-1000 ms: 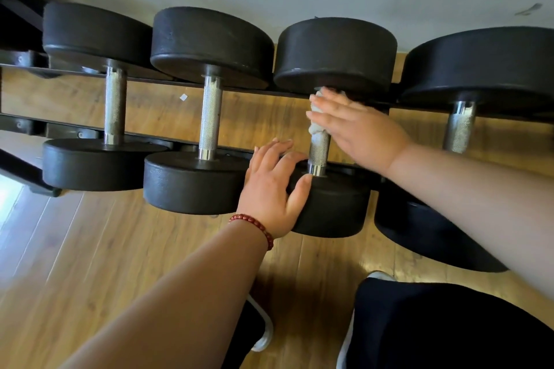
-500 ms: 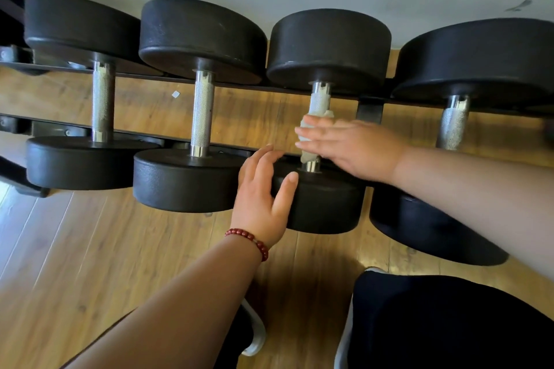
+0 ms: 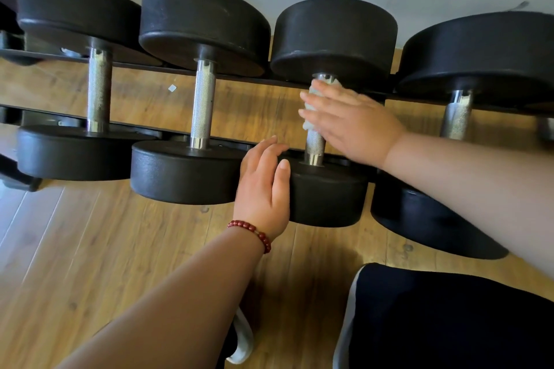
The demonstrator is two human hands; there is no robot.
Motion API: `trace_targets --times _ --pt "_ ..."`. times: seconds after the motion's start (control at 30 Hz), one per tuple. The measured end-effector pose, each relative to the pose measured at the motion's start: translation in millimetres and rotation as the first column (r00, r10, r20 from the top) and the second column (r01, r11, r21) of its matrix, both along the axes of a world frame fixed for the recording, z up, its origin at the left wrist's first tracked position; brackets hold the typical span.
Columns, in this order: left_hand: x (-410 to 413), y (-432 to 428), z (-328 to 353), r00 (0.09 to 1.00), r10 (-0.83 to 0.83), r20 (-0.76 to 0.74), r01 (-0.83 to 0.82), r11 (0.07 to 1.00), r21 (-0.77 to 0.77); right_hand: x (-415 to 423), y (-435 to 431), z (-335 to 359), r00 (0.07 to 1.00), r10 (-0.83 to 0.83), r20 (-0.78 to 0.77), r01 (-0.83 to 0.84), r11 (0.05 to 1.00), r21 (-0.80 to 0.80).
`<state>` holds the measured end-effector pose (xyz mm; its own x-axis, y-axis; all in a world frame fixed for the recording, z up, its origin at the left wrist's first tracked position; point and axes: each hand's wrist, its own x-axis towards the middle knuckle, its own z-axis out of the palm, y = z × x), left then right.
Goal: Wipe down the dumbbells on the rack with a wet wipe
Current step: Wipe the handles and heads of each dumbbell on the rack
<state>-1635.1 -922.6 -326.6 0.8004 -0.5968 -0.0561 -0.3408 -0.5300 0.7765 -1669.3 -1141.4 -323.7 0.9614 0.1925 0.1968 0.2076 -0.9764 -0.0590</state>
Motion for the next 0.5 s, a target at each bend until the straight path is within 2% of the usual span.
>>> trace_targets --times 0.1,0.13,0.17,0.27,0.3,0.37,0.43,0.5 --pt "-0.9 0.1 0.6 1.0 0.004 0.009 -0.004 1.0 -0.002 -5.3 0.3 -4.8 0.958 0.267 -0.109 -0.271 0.962 -0.032" --pt "-1.0 0.1 0.6 1.0 0.006 0.01 -0.006 1.0 -0.005 -3.0 -4.7 -3.3 0.952 0.285 -0.11 -0.291 0.956 -0.048" --pt "-0.7 -0.4 0.4 1.0 0.008 0.008 -0.008 1.0 -0.008 2.3 -10.1 -0.5 0.966 0.247 -0.082 -0.252 0.966 -0.055" --pt "-0.5 -0.2 0.1 1.0 0.011 0.007 -0.011 1.0 -0.017 14.2 -13.9 3.6 0.999 -0.046 0.005 0.046 0.999 0.027" --pt "-0.3 0.1 0.1 1.0 0.009 0.008 -0.009 1.0 -0.017 11.8 -7.8 0.5 0.998 -0.065 0.009 0.065 0.996 0.053" --pt "-0.2 -0.4 0.3 1.0 0.006 0.007 -0.006 1.0 -0.017 1.2 1.8 -8.1 0.997 0.074 -0.009 -0.073 0.996 0.06" --pt "-0.3 -0.3 0.5 1.0 0.005 0.012 -0.005 1.0 -0.015 -7.4 0.2 -5.6 0.965 0.242 -0.099 -0.239 0.97 0.038" --pt "0.1 -0.4 0.6 1.0 0.01 0.011 -0.01 1.0 -0.02 0.9 -10.3 1.5 0.976 0.196 -0.094 -0.196 0.981 0.016"
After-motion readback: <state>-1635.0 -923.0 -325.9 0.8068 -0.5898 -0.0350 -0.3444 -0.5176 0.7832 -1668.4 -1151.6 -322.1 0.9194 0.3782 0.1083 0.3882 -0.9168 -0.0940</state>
